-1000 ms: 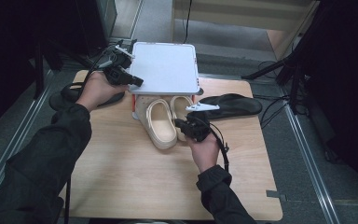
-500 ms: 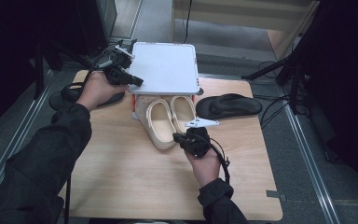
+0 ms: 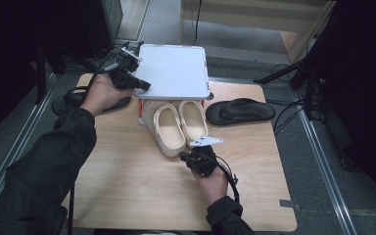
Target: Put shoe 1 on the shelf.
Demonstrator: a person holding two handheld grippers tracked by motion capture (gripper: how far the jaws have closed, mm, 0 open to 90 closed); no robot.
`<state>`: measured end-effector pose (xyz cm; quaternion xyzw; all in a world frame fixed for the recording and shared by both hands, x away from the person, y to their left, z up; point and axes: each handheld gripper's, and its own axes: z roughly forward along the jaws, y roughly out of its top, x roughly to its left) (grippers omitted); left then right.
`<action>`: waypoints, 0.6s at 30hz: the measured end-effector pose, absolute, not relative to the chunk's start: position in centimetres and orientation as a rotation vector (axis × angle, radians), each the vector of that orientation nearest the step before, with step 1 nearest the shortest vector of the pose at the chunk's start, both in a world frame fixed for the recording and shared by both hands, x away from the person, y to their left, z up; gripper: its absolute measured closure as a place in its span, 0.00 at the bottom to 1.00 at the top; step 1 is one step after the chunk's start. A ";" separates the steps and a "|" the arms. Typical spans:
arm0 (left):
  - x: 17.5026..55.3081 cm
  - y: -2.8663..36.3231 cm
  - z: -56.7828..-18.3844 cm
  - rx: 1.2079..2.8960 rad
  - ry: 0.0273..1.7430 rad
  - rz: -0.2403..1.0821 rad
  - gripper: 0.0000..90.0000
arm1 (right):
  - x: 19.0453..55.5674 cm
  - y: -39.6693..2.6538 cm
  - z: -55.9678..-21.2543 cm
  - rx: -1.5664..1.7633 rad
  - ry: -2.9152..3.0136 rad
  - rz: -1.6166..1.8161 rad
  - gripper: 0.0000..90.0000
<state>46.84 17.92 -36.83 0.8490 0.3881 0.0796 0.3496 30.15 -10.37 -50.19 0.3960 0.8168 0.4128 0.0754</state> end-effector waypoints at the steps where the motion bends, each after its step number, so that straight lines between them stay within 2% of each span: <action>1: 46.8 17.9 -36.8 2.201 1.005 0.206 1.00 | 30.2 -10.3 -50.4 1.195 2.450 1.245 1.00; 11: 46.8 17.9 -36.8 2.198 1.006 0.206 1.00 | 31.1 -9.3 -51.7 1.236 2.435 1.218 1.00; 18: 46.8 17.9 -36.9 2.193 1.006 0.205 1.00 | 31.4 -8.4 -51.2 1.234 2.438 1.241 1.00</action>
